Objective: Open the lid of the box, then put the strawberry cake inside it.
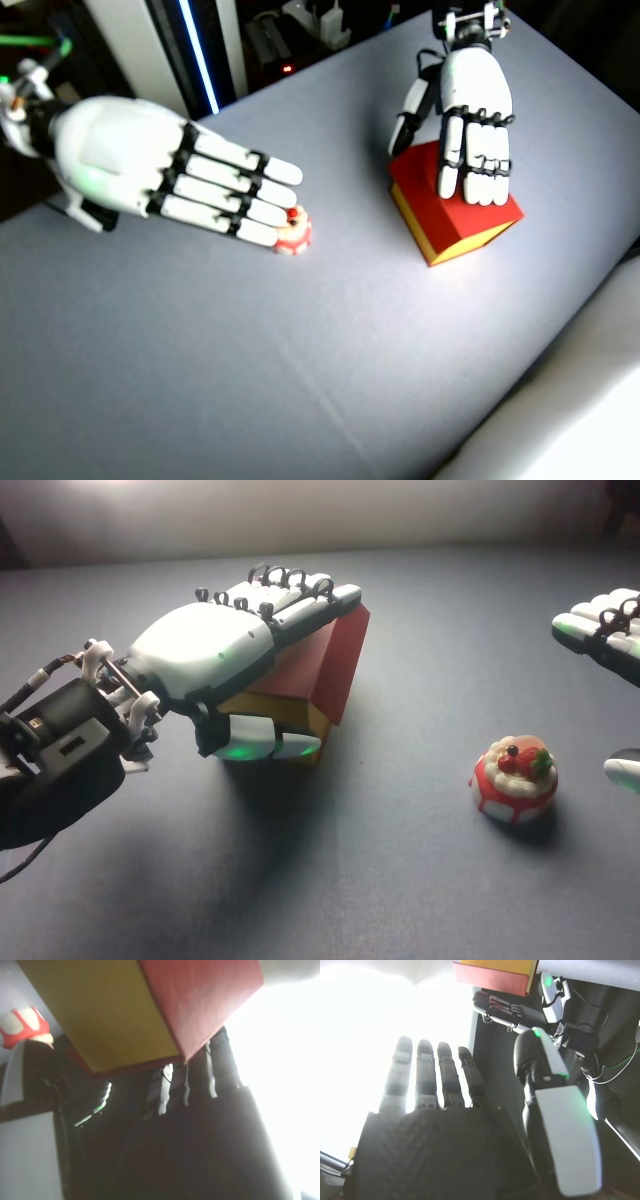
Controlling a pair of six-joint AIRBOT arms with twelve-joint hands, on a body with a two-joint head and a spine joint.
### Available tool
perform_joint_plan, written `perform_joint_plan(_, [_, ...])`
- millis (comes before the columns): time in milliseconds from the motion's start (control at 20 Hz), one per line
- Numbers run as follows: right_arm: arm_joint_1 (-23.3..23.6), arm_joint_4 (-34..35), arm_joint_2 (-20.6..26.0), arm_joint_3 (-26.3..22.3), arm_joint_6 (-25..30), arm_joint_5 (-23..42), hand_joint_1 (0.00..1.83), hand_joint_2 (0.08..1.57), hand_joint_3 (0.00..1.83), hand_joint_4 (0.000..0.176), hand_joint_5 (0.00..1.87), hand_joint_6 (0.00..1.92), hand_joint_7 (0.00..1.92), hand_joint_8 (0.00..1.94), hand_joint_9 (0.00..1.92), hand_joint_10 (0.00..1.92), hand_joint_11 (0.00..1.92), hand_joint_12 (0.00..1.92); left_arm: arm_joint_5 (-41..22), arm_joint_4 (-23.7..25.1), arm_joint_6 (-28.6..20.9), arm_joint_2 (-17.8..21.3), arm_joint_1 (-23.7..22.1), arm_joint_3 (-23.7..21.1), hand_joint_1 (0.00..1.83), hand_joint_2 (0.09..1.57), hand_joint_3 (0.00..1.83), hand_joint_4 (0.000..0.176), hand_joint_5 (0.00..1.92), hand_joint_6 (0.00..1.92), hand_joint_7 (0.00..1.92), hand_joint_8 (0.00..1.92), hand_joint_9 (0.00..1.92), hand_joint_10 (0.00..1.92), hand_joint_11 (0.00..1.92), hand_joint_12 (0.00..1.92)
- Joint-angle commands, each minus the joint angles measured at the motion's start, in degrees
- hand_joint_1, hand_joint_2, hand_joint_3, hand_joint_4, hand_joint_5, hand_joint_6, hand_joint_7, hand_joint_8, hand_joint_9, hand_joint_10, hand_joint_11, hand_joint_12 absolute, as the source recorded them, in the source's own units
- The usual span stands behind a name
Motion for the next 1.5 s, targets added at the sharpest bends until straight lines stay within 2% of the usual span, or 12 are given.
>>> perform_joint_plan(0, [0.15,0.64,0.00,0.17,0.18,7.20,0.53,1.34,0.00,0.000,0.00,0.00,0.00,0.00,0.00,0.00,0.00,0.00,-7.46,-0.14,-0.33,-0.14,-0.54,0.05,0.82,1.06,0.00,0.114,0.00,0.00,0.00,0.00,0.00,0.00,0.00,0.00])
perform_joint_plan(400, [-0.40,1.01,-0.31,0.23,0.38,7.21,0.50,1.36,0.00,0.000,0.00,0.00,0.00,0.00,0.00,0.00,0.00,0.00,-5.49,-2.45,0.47,-2.62,-2.08,2.55,0.84,1.12,0.02,0.063,0.00,0.00,0.00,0.00,0.00,0.00,0.00,0.00])
perform_joint_plan(500, [-0.44,1.07,-0.46,0.30,0.38,7.21,0.50,1.36,0.00,0.000,0.00,0.00,0.00,0.00,0.00,0.00,0.00,0.00,-6.09,-2.83,0.52,-2.61,-2.47,2.63,0.81,1.16,0.03,0.073,0.00,0.00,0.00,0.00,0.00,0.00,0.00,0.00])
perform_joint_plan(550, [-0.52,1.16,-0.47,0.30,0.39,7.21,0.49,1.35,0.00,0.000,0.00,0.00,0.00,0.00,0.00,0.00,0.00,0.00,-6.41,-2.82,0.53,-2.56,-2.82,2.60,0.65,1.19,0.04,0.110,0.00,0.00,0.00,0.00,0.00,0.00,0.00,0.00])
perform_joint_plan(650, [-0.62,1.25,-0.47,0.32,0.40,7.22,0.52,1.35,0.00,0.000,0.00,0.00,0.00,0.00,0.00,0.00,0.00,0.00,-7.07,-2.82,0.63,-2.33,-3.25,2.64,0.48,1.28,0.06,0.121,0.00,0.00,0.00,0.00,0.00,0.00,0.00,0.00])
perform_joint_plan(800, [-0.80,1.41,-0.48,0.31,0.43,7.24,0.53,1.34,0.00,0.000,0.00,0.00,0.00,0.00,0.00,0.00,0.00,0.00,-10.08,-3.91,0.62,-1.34,-2.95,2.04,0.52,1.26,0.03,0.152,0.00,0.00,0.00,0.00,0.00,0.00,0.00,0.00])
perform_joint_plan(850, [-0.86,1.46,-0.51,0.31,0.49,7.25,0.53,1.34,0.00,0.000,0.00,0.00,0.00,0.00,0.00,0.00,0.00,0.00,-11.09,-4.15,0.62,-0.96,-2.76,1.70,0.68,1.21,0.00,0.109,0.00,0.00,0.00,0.00,0.00,0.00,0.00,0.00])
perform_joint_plan(1000, [-1.15,1.74,-0.63,0.30,0.56,7.32,0.55,1.34,0.00,0.000,0.00,0.00,0.00,0.00,0.00,0.00,0.00,0.00,-16.51,-5.96,0.62,0.95,-1.48,0.33,0.69,1.24,0.01,0.107,0.00,0.00,0.00,0.00,0.00,0.00,0.00,0.00])
perform_joint_plan(1100, [-1.38,1.96,-0.63,0.27,0.66,7.39,0.57,1.34,0.00,0.000,0.00,0.00,0.00,0.00,0.00,0.00,0.00,0.00,-19.43,-7.28,0.63,2.04,-0.82,-0.24,0.69,1.22,0.00,0.064,0.00,0.00,0.00,0.00,0.00,0.00,0.00,0.00])
perform_joint_plan(1150, [-1.50,2.05,-0.63,0.26,0.68,7.43,0.56,1.34,0.00,0.000,0.00,0.00,0.00,0.00,0.00,0.00,0.00,0.00,-20.27,-8.15,0.75,2.40,-0.62,-0.35,0.66,1.23,0.00,0.064,0.00,0.00,0.00,0.00,0.00,0.00,0.00,0.00])
perform_joint_plan(1250, [-1.72,2.36,-0.64,0.26,0.69,7.58,0.56,1.34,0.00,0.000,0.00,0.00,0.00,0.00,0.00,0.00,0.00,0.00,-21.03,-9.96,1.04,2.78,-0.44,-0.13,0.80,1.22,0.00,0.160,0.00,0.00,0.00,0.00,0.00,0.00,0.00,0.00])
perform_joint_plan(1450, [-2.08,2.70,-0.80,0.26,0.70,7.80,0.61,1.33,0.00,0.000,0.00,0.00,0.00,0.00,0.00,0.00,0.00,0.00,-24.82,-13.44,1.04,3.83,0.01,-0.07,0.69,1.27,0.01,0.117,0.00,0.00,0.00,0.00,0.00,0.00,0.00,0.00])
